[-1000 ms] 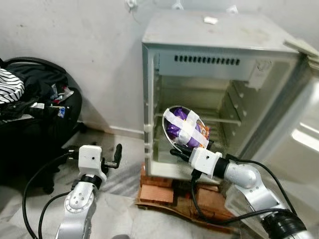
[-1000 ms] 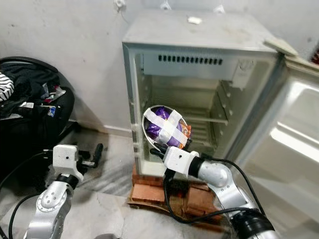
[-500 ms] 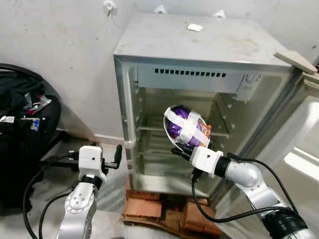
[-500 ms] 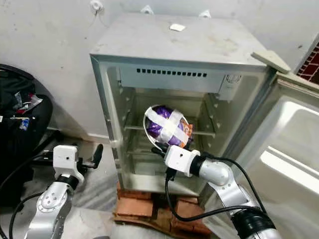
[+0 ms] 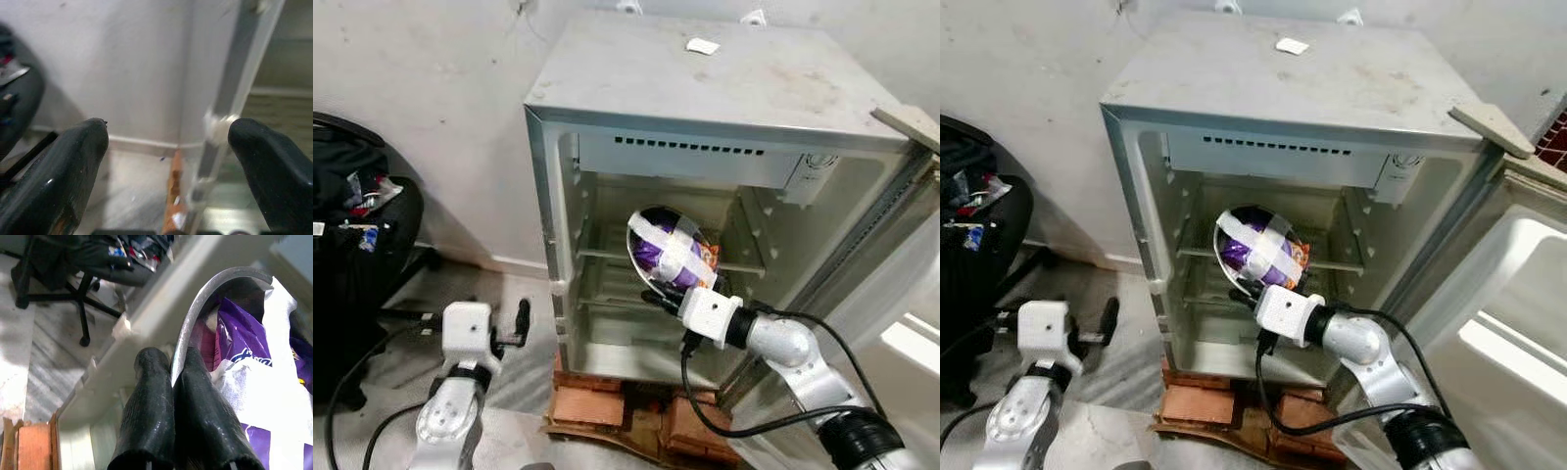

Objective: Restocking fridge

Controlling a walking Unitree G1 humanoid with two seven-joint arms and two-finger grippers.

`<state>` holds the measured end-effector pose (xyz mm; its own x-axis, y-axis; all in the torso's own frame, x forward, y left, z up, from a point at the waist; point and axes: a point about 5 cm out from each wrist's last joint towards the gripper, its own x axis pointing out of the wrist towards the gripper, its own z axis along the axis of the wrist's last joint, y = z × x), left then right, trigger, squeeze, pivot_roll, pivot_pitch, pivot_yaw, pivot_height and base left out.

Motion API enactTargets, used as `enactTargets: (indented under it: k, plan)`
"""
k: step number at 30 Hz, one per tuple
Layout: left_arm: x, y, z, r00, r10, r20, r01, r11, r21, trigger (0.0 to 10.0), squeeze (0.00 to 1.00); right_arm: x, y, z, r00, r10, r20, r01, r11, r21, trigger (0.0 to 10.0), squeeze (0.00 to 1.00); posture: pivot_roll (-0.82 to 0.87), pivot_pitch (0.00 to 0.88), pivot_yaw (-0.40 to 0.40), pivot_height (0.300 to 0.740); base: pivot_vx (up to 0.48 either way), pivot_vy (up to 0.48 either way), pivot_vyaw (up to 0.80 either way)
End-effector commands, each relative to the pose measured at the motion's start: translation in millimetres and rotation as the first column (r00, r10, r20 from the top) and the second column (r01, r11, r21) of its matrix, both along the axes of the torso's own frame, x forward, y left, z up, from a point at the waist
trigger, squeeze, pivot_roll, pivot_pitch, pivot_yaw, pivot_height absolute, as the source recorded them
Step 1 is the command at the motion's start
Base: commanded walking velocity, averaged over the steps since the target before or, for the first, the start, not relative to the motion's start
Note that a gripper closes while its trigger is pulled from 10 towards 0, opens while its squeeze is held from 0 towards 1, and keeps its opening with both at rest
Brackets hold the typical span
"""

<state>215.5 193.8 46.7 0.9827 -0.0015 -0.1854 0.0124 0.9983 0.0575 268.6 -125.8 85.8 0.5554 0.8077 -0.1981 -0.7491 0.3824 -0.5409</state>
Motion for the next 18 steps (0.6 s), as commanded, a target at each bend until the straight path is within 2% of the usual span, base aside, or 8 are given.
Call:
enactTargets:
  k: [1, 10, 18]
  plan:
    - [0.8, 0.0, 4.0, 1.0, 0.005, 0.008, -0.005, 1.0, 0.003, 10.0, 0.0, 1.0, -0.9, 4.7, 1.0, 0.01, 0.024, -0.01, 1.0, 0.0, 10.0, 0.0, 0.07, 0.0, -0.06, 0.74, 0.0, 0.0, 0.0]
    - [2.8, 1.7, 7.3, 1.0, -0.004, 0.012, 0.004, 1.0, 0.012, 10.0, 0.0, 1.9, 0.7, 3.7, 1.0, 0.009, 0.021, -0.009, 1.0, -0.004, 10.0, 0.0, 0.07, 0.0, -0.057, 0.74, 0.0, 0.312, 0.0]
    - [3.2, 0.6, 8.0, 1.0, -0.015, 0.008, 0.015, 1.0, 0.018, 10.0, 0.0, -0.9, -0.1, 0.7, 1.0, 0.002, 0.007, -0.002, 1.0, -0.004, 10.0, 0.0, 0.07, 0.0, -0.051, 0.74, 0.0, 0.0, 0.0]
